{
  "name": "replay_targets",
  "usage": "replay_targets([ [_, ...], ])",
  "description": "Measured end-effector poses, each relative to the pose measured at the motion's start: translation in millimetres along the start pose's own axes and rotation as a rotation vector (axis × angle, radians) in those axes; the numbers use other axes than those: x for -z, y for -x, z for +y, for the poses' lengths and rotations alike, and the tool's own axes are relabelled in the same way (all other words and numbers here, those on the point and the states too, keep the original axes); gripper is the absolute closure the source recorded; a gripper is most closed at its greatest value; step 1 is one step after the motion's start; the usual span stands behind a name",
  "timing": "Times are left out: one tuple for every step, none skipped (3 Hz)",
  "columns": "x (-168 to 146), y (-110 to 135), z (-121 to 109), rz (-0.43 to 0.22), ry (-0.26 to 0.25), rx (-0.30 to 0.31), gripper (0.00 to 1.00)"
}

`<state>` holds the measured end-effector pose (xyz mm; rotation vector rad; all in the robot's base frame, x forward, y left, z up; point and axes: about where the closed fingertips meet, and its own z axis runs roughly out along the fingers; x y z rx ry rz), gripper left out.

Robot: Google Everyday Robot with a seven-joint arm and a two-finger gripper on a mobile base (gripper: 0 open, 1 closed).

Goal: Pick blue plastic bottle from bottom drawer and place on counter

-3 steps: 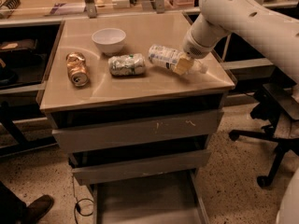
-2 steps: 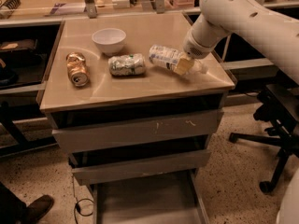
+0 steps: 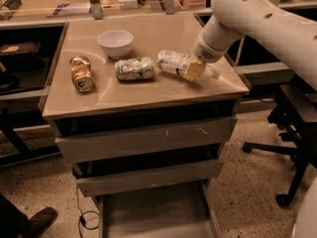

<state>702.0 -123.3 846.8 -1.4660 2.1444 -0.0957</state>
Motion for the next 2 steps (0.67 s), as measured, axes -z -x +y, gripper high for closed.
replay_targets([
  [-0.1, 0.0, 0.0, 0.0, 0.0, 0.0, 0.0],
  [-0.1, 0.0, 0.0, 0.0, 0.0, 0.0, 0.0],
])
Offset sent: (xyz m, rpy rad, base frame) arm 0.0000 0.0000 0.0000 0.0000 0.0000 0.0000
